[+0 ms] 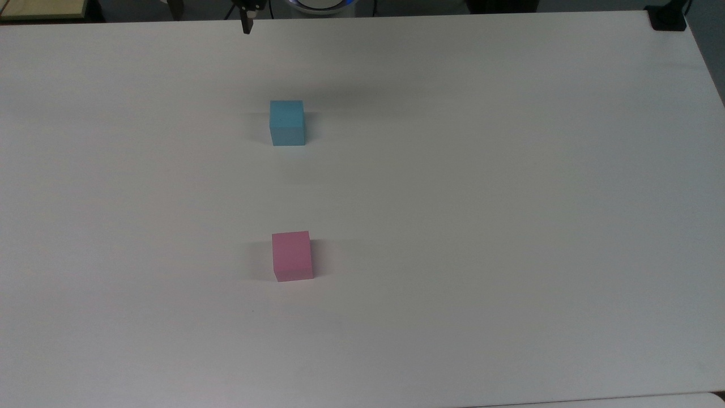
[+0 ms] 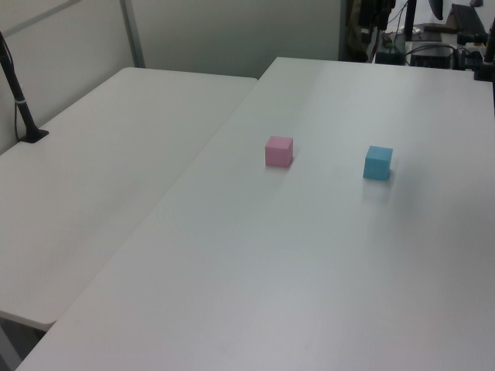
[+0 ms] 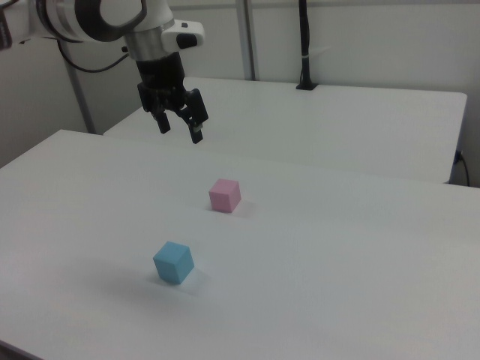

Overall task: Put blue cube on pink cube
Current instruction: 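Move the open gripper over the light-blue cube and descend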

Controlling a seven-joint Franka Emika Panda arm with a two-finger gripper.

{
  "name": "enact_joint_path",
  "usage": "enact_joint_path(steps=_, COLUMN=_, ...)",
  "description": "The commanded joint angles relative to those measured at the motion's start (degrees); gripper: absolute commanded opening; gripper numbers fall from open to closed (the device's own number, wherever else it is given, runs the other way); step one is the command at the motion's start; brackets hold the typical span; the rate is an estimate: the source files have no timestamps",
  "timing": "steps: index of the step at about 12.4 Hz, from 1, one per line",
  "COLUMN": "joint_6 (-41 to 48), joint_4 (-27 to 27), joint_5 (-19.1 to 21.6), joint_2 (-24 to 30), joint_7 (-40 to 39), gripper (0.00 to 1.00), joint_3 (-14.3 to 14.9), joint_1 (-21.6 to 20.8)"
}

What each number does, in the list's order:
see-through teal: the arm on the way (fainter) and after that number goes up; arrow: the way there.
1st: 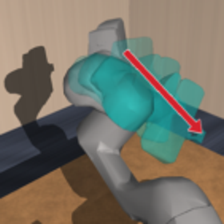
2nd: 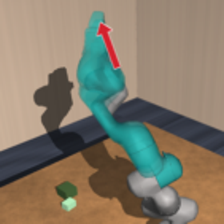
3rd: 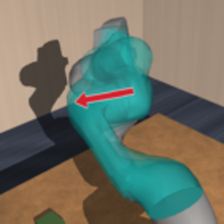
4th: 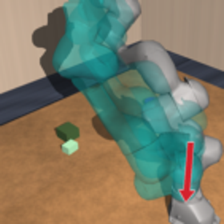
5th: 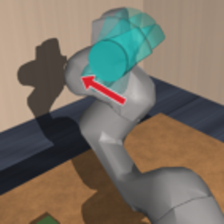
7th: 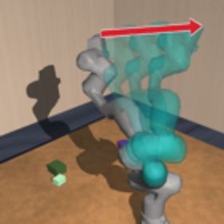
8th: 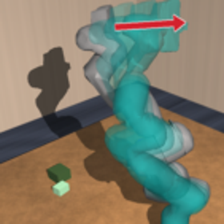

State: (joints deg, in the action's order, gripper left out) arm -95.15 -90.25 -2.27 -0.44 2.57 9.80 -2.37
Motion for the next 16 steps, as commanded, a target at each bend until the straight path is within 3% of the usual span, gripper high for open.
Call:
enact_joint_path(steps=1, joint_6=4.4, joint_4=-0.4, joint_5=0.1, joint_2=-1.4, joint_7=0.5, gripper=1.00, joint_3=-0.7, joint_1=-1.7)
enact_joint_path(steps=7, joint_6=0.9, joint_4=-1.1, joint_5=0.2, joint_2=-3.6, joint_7=-0.3, gripper=1.00, joint_3=-0.7, joint_1=-1.9)
enact_joint_path(steps=16, joint_6=0.9, joint_4=-3.0, joint_5=2.9, joint_2=-1.0, joint_7=-0.3, gripper=1.00, joint_3=-0.8, joint_1=-3.8)
